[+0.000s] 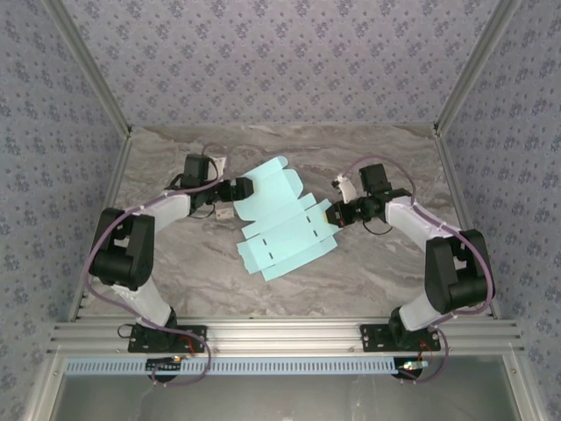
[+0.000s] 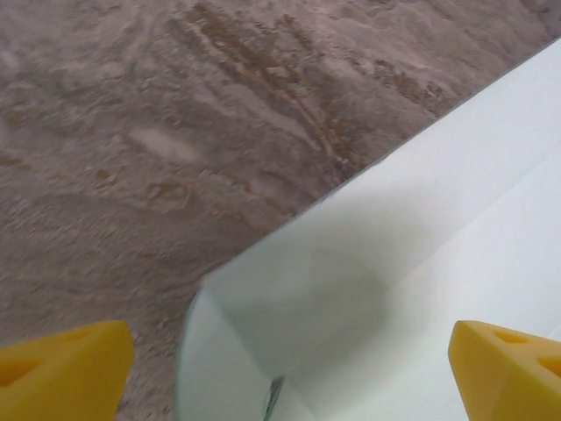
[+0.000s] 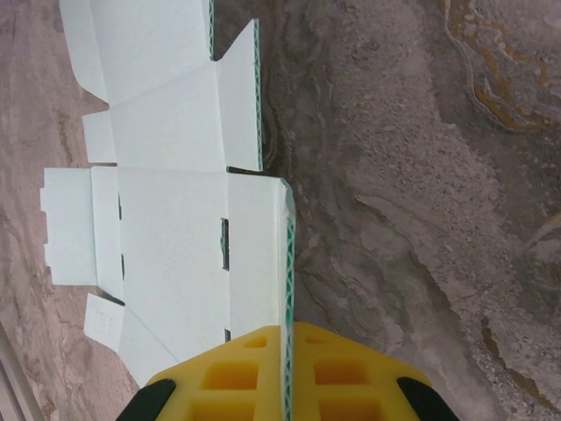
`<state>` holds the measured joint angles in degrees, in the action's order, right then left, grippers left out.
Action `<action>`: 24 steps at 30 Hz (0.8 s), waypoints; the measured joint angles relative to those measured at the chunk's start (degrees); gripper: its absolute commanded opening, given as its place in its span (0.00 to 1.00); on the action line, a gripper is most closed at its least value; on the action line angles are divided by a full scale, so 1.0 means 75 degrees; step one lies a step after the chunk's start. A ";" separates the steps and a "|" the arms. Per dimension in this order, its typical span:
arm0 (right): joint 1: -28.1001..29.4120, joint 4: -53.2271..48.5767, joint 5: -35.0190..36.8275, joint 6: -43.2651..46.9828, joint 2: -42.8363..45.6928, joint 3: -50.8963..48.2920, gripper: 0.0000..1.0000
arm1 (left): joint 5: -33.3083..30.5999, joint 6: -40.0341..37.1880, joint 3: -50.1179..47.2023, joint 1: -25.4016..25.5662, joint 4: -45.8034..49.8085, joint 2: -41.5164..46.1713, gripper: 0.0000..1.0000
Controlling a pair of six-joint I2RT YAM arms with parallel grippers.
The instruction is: Fold the paper box
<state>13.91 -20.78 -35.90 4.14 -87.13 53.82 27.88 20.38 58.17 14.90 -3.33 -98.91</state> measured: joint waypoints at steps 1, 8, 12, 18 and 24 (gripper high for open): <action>-0.0009 0.0029 -0.0041 0.0000 0.0041 0.0000 0.00 | 0.0163 -0.0041 0.0076 0.0000 -0.0061 -0.0102 0.84; -0.0096 0.0184 -0.0128 -0.0003 0.0219 0.0000 0.00 | 0.1055 -0.0152 0.0181 -0.0023 -0.0632 -0.0321 0.64; -0.0172 0.0195 -0.0119 -0.0009 0.0219 -0.0017 0.00 | 0.1367 -0.0233 0.0023 -0.0119 -0.0973 -0.0210 0.55; -0.0224 0.0224 -0.0119 -0.0052 0.0230 -0.0058 0.00 | 0.1786 -0.0367 -0.0087 -0.0192 -0.1049 0.0134 0.40; -0.0318 0.0221 -0.0131 -0.0114 0.0315 -0.0058 0.00 | 0.1999 -0.0536 -0.0085 -0.0189 -0.1037 0.0504 0.27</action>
<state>11.53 -19.11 -36.88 3.29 -84.77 53.39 42.87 16.36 57.54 13.47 -11.11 -95.13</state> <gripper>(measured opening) 0.078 0.308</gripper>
